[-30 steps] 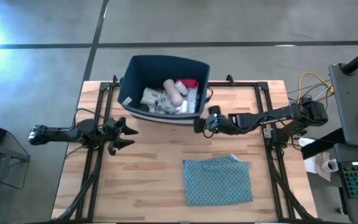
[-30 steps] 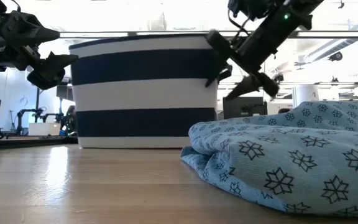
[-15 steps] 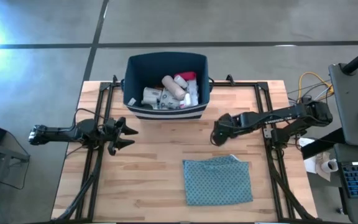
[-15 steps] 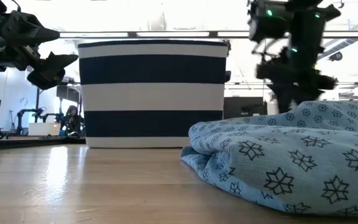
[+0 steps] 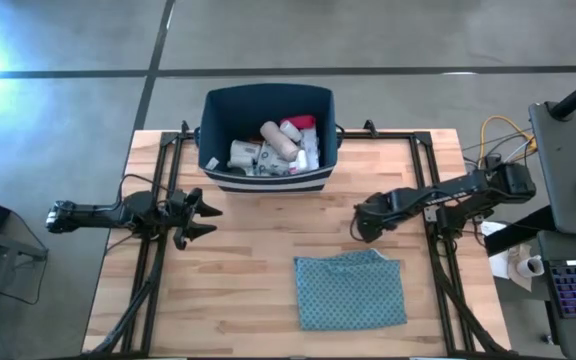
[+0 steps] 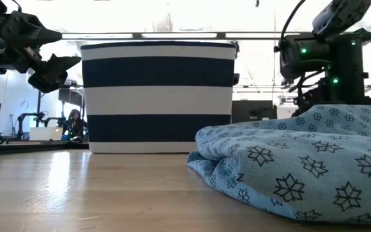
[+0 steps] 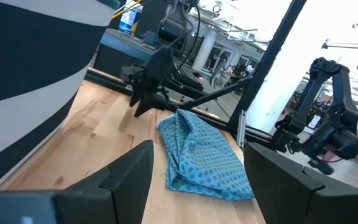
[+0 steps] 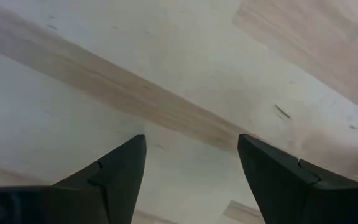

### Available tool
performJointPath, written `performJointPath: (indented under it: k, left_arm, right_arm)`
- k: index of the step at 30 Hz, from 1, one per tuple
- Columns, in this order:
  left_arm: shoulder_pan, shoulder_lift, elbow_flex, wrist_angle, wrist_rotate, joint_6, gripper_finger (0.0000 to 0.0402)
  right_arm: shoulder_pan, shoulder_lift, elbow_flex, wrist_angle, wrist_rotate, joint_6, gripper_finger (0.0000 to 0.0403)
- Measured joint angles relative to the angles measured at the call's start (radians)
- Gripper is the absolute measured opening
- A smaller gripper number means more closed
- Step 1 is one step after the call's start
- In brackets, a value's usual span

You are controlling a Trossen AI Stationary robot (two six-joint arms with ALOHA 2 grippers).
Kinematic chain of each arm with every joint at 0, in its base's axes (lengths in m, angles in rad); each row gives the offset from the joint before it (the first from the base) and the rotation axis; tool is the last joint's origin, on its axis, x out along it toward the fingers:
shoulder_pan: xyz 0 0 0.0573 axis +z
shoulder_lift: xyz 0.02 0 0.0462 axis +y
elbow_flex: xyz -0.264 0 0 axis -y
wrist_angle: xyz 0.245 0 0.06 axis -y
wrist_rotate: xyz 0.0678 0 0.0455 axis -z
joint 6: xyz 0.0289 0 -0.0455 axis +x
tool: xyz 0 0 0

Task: Pick & place medical supplies in basket/bin
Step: Return to Home Position

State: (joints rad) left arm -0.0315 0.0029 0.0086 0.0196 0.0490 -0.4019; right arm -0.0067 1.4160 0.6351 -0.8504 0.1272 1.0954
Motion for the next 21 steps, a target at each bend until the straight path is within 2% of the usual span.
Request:
performJointPath:
  k: [7, 12, 15, 21]
  left_arm:
    - [0.000, 0.000, 0.000, 0.000, 0.000, 0.000, 0.0230]
    - [0.000, 0.000, 0.000, 0.000, 0.000, 0.000, 0.0230]
    - [0.000, 0.000, 0.000, 0.000, 0.000, 0.000, 0.0230]
    - [0.000, 0.000, 0.000, 0.000, 0.000, 0.000, 0.0230]
  right_arm:
    - [0.014, -0.008, -0.015, 0.022, 0.006, 0.081, 0.0246]
    - [0.048, -0.037, 0.104, 0.182, 0.058, -0.176, 0.0246]
    - [0.048, -0.047, 0.176, 0.140, 0.061, -0.235, 0.0244]
    - [0.029, -0.111, 0.257, 0.023, 0.117, -0.153, 0.0249]
